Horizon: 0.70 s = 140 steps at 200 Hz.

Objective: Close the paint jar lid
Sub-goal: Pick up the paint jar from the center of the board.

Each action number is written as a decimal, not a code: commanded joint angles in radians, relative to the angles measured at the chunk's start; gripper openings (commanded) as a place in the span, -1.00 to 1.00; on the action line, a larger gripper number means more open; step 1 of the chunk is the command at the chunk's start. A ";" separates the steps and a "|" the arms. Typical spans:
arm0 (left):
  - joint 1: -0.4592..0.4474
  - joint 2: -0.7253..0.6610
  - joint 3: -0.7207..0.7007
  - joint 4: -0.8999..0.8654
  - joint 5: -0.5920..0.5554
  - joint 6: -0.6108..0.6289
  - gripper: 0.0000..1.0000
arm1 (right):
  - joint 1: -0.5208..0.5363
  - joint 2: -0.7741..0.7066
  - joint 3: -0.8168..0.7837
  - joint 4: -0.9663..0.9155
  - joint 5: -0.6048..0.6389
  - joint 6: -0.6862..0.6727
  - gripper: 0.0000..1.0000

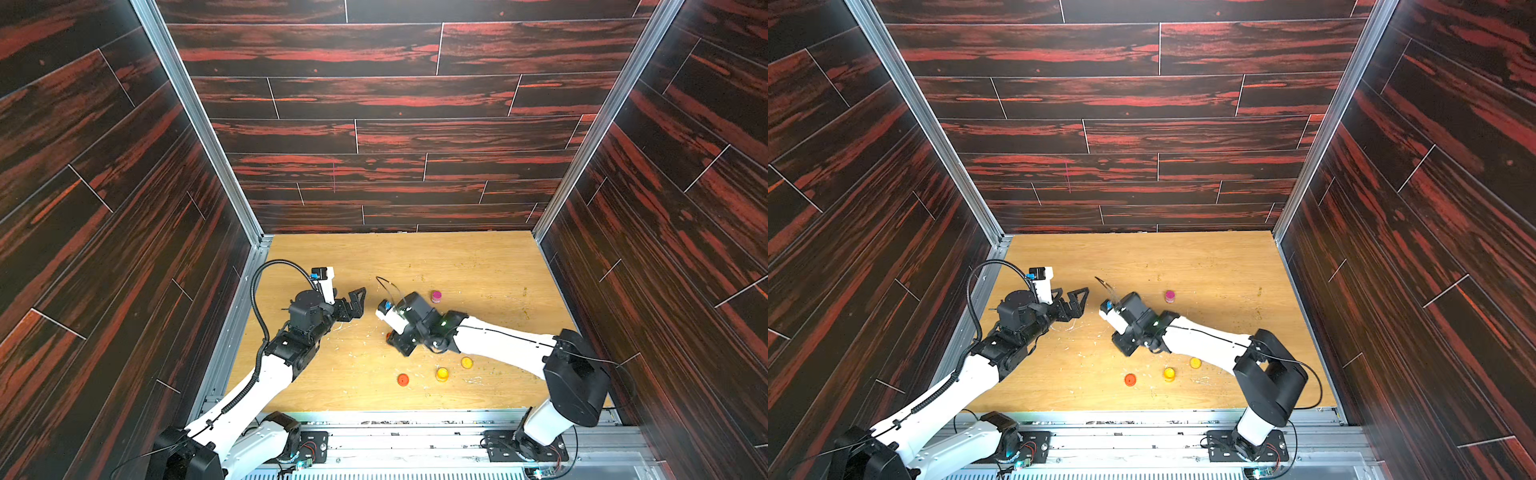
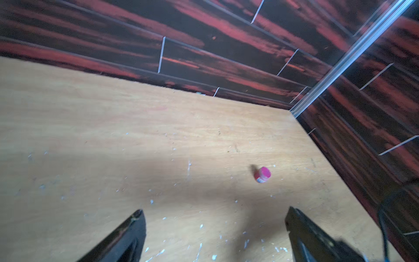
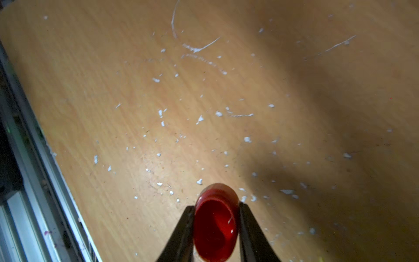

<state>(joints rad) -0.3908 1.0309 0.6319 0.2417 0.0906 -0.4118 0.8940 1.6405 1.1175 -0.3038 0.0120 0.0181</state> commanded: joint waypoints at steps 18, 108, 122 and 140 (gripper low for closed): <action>0.001 0.026 -0.057 0.399 0.160 0.066 1.00 | -0.106 -0.025 0.133 -0.162 -0.051 -0.018 -0.37; -0.045 0.303 -0.112 0.840 0.327 0.273 0.95 | -0.234 0.035 0.434 -0.396 -0.197 -0.049 -0.36; -0.058 0.315 -0.113 0.835 0.318 0.308 0.95 | -0.234 0.038 0.461 -0.410 -0.223 -0.040 -0.36; -0.079 0.324 -0.115 0.823 0.313 0.354 0.93 | -0.236 0.046 0.500 -0.431 -0.256 -0.025 -0.36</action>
<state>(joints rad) -0.4473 1.3483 0.5209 1.0080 0.3862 -0.1589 0.6609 1.6623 1.5654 -0.6647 -0.1738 -0.0193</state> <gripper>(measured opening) 0.970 0.325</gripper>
